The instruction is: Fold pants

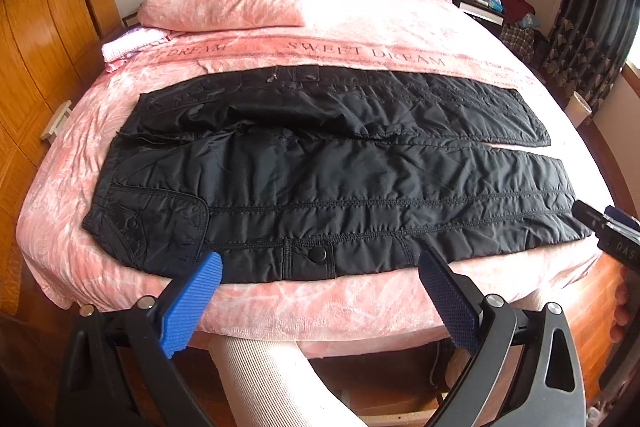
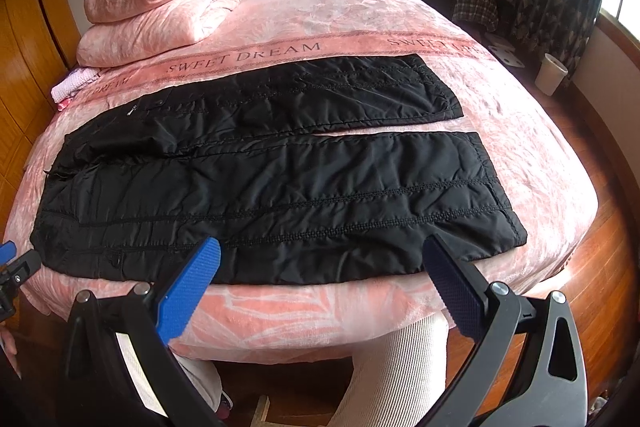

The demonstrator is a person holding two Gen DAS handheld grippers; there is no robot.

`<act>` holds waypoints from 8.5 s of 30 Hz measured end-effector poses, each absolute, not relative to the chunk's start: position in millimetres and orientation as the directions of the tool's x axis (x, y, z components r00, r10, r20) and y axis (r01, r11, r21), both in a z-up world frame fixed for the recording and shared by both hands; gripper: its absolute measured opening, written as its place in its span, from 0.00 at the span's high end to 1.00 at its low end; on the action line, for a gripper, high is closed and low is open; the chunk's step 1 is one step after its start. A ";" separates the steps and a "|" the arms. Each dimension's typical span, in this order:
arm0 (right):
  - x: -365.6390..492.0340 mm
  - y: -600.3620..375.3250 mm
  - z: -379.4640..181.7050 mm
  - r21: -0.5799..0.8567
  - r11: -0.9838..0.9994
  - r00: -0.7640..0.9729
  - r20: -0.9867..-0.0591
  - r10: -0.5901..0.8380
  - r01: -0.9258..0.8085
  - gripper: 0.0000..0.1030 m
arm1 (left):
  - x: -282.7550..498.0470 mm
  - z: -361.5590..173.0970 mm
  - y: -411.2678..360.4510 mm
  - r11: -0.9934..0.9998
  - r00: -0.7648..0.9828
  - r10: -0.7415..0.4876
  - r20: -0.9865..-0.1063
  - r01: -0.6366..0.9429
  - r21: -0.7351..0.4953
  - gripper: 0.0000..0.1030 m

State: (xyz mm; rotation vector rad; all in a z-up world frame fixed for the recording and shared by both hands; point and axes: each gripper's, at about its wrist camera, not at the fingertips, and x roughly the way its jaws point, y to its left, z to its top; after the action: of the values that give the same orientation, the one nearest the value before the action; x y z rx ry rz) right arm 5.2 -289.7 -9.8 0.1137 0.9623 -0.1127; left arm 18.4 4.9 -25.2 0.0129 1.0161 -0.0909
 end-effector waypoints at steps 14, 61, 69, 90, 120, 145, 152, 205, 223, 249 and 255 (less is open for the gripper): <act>191.3 -328.0 -16.7 0.237 0.929 0.494 -0.794 0.354 -0.283 0.02 | 191.2 -41.2 46.8 0.980 0.443 -0.147 -0.885 -0.056 -0.191 0.04; 418.7 -274.3 -131.7 0.068 0.616 0.214 -0.903 0.372 -0.784 0.95 | 454.3 -160.9 -22.4 0.866 0.191 -0.211 -0.959 0.492 -0.093 0.12; 386.1 -287.5 -90.7 0.053 0.605 0.321 -0.809 0.492 -0.795 0.96 | 475.6 -136.9 -51.0 0.753 0.175 -0.363 -0.915 0.633 -0.177 0.11; 354.8 -288.0 -58.9 0.013 0.703 0.461 -0.746 0.481 -0.711 0.95 | 412.7 -103.6 -49.0 0.689 0.188 -0.366 -0.911 0.712 -0.130 0.87; 105.1 -272.2 -18.5 -0.068 0.720 0.541 -0.709 0.452 -0.691 0.94 | 133.6 -45.7 -35.1 0.845 0.515 -0.299 -0.804 0.535 0.028 0.86; 27.3 -255.5 -107.3 0.162 0.732 0.319 -0.822 0.471 -0.662 0.29 | 65.3 -129.5 -40.9 0.931 0.389 -0.213 -0.896 0.359 -0.065 0.77; 26.1 -270.5 -51.8 0.181 0.797 0.432 -0.760 0.486 -0.577 0.27 | 37.2 -73.1 -22.8 0.904 0.472 -0.398 -0.787 0.345 -0.251 0.04; 68.6 -405.8 -44.8 0.070 0.911 0.529 -0.831 -0.171 0.405 0.78 | 105.9 -115.1 -73.0 0.993 0.488 -0.120 -0.864 0.061 -0.104 0.04; 3.0 -502.5 -115.5 0.068 0.839 0.375 -0.912 -0.167 0.539 0.49 | 101.2 -115.3 -158.5 0.976 0.458 -0.188 -0.869 0.189 -0.111 0.04; 7.4 -472.7 -67.6 0.202 0.948 0.570 -0.821 0.027 0.246 0.47 | 92.6 -131.5 -189.3 0.974 0.443 -0.174 -0.879 0.207 -0.089 0.04; 31.4 -454.5 -124.1 0.104 0.966 0.442 -0.897 -0.011 0.235 0.47 | 99.9 -149.0 -177.6 0.982 0.423 -0.124 -0.897 0.184 -0.049 0.04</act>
State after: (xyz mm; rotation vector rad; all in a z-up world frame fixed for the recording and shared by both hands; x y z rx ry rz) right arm 31.4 -454.5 -124.1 0.2261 1.1053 -0.1544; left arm 99.9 -177.6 -149.0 0.0596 1.1174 -0.1931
